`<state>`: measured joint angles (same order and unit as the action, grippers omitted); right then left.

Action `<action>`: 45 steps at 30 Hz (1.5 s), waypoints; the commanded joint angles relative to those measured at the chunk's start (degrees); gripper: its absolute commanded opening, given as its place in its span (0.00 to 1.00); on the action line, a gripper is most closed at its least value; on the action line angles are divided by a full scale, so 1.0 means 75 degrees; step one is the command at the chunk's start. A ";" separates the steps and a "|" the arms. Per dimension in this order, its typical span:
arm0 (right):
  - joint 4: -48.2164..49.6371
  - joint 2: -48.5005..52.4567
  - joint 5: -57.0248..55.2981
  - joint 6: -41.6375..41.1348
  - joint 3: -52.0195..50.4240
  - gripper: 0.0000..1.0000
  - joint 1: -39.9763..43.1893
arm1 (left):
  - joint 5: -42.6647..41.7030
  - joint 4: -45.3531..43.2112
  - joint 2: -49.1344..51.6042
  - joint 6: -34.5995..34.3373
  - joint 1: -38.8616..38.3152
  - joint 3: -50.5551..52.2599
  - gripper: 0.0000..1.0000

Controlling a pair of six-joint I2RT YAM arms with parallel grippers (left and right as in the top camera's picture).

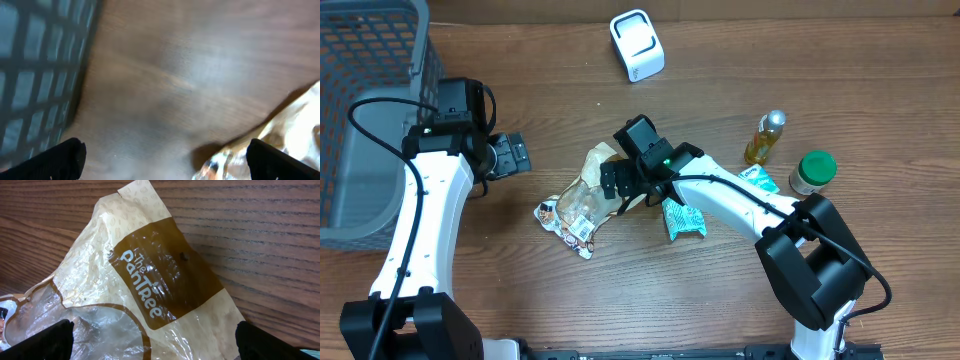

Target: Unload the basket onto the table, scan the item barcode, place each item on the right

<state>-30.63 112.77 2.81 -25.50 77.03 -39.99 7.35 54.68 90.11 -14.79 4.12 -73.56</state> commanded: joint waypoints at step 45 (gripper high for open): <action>0.1177 0.0944 0.1545 0.2439 0.0117 0.73 0.0015 | -0.2063 -0.0895 0.2833 -0.0050 -0.1253 0.1489 0.04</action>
<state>-20.82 119.44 12.03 -7.46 77.10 -40.01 -11.77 49.01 106.15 -15.90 -4.80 -64.86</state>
